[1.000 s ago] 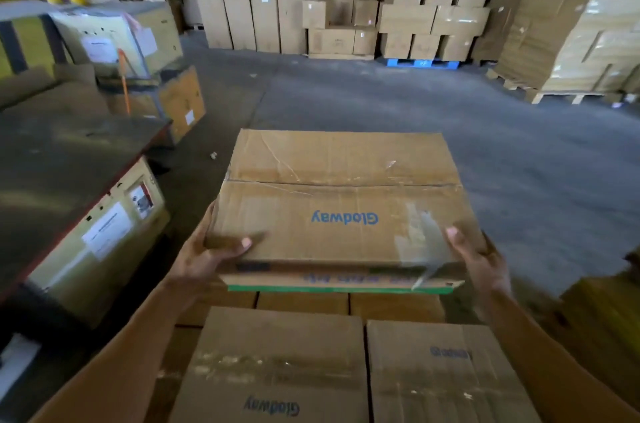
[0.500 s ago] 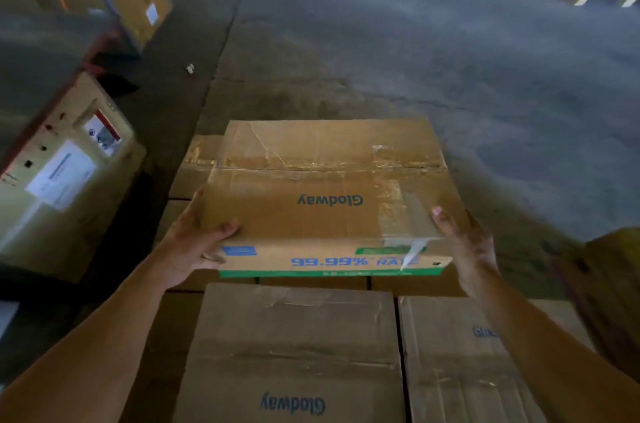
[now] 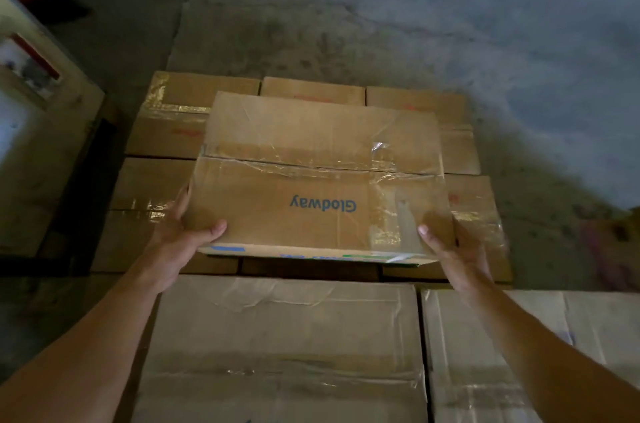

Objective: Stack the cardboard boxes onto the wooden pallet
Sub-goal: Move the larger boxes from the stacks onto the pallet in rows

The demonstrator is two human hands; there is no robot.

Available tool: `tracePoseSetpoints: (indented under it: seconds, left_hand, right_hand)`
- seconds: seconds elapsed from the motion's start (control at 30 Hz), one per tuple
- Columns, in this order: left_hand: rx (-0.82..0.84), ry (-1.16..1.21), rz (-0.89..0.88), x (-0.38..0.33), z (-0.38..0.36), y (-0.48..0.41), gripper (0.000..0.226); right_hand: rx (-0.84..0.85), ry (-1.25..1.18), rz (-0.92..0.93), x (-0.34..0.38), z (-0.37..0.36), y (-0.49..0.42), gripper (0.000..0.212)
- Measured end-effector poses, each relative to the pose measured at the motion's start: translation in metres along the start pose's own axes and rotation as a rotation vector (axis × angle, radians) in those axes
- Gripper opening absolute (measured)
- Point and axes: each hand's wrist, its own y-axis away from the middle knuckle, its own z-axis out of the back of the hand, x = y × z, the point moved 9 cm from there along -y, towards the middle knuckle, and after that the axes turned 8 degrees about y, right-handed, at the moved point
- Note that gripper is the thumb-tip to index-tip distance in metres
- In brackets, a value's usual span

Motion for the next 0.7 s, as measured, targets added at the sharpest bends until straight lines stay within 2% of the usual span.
tracePoseSetpoints:
  seconds: [0.13, 0.2, 0.43, 0.7]
  left_hand:
    - [-0.071, -0.074, 0.109, 0.036, 0.014, 0.0, 0.102]
    - [-0.086, -0.153, 0.126, 0.045, 0.019, 0.001, 0.107]
    - [-0.082, -0.3, 0.145, 0.057, 0.022, 0.001, 0.102]
    - [-0.114, -0.374, 0.162, 0.071, 0.036, 0.001, 0.1]
  right_hand:
    - [0.055, 0.111, -0.051, -0.027, -0.029, -0.011, 0.067]
    - [0.067, 0.139, -0.062, -0.035, -0.039, -0.011, 0.074]
    - [0.098, 0.214, -0.101, -0.049, -0.055, -0.001, 0.073]
    - [0.079, 0.29, -0.067, -0.039, -0.065, 0.008, 0.062]
